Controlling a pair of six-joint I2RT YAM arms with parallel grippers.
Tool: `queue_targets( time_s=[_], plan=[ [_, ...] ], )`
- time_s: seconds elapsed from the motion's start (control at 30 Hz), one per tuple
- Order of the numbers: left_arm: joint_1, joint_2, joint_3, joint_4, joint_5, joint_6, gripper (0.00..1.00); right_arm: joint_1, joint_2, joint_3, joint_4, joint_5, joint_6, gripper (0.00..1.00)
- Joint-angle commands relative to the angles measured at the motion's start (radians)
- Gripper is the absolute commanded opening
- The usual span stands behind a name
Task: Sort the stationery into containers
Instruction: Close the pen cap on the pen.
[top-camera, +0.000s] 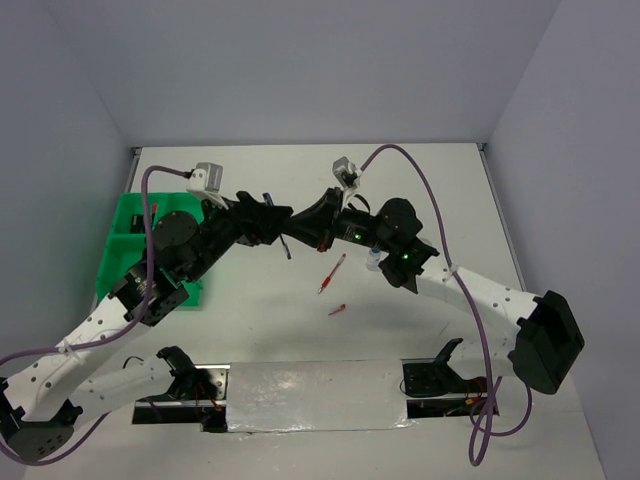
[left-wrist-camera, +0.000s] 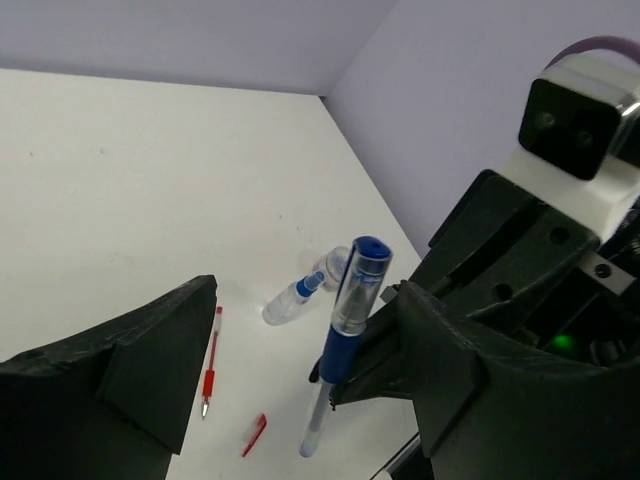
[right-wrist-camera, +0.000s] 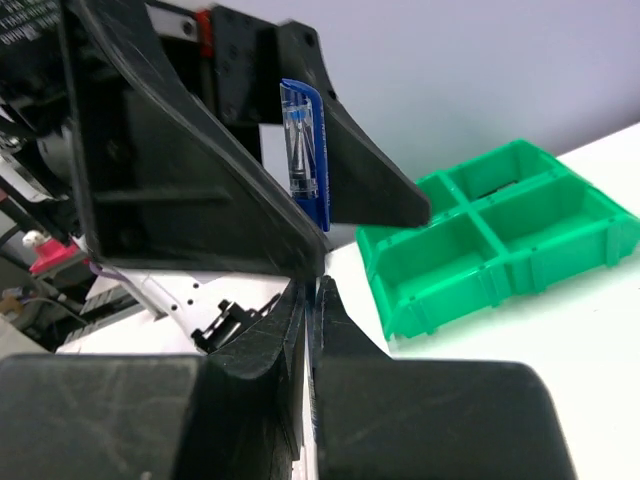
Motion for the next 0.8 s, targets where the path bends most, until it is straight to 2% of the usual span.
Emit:
queue_targets(
  time_s=[0.0, 0.17, 0.3, 0.47, 0.57, 0.73, 0.77],
  plan=[
    [-0.004, -0.006, 0.068, 0.007, 0.024, 0.048, 0.84, 0.007, -0.036, -0.012, 0.101, 0.037, -0.001, 0.00],
    [-0.006, -0.019, 0.030, 0.010, 0.049, 0.071, 0.83, 0.009, -0.061, -0.002, 0.047, 0.110, 0.002, 0.00],
    [-0.006, -0.039, -0.024, 0.038, 0.087, 0.089, 0.79, 0.009, -0.062, 0.010, 0.026, 0.138, 0.011, 0.00],
    [-0.006, -0.049, -0.061, 0.077, 0.108, 0.125, 0.67, 0.015, -0.055, 0.001, 0.056, 0.092, 0.025, 0.00],
    [-0.006, -0.046, -0.072, 0.137, 0.118, 0.135, 0.65, 0.020, -0.048, -0.001, 0.059, 0.086, 0.026, 0.00],
    [-0.006, -0.028, -0.082, 0.166, 0.122, 0.145, 0.57, 0.030, -0.051, 0.001, 0.055, 0.064, 0.026, 0.00],
    [-0.006, -0.026, -0.085, 0.174, 0.122, 0.145, 0.52, 0.035, -0.053, 0.002, 0.049, 0.064, 0.022, 0.00]
  ],
)
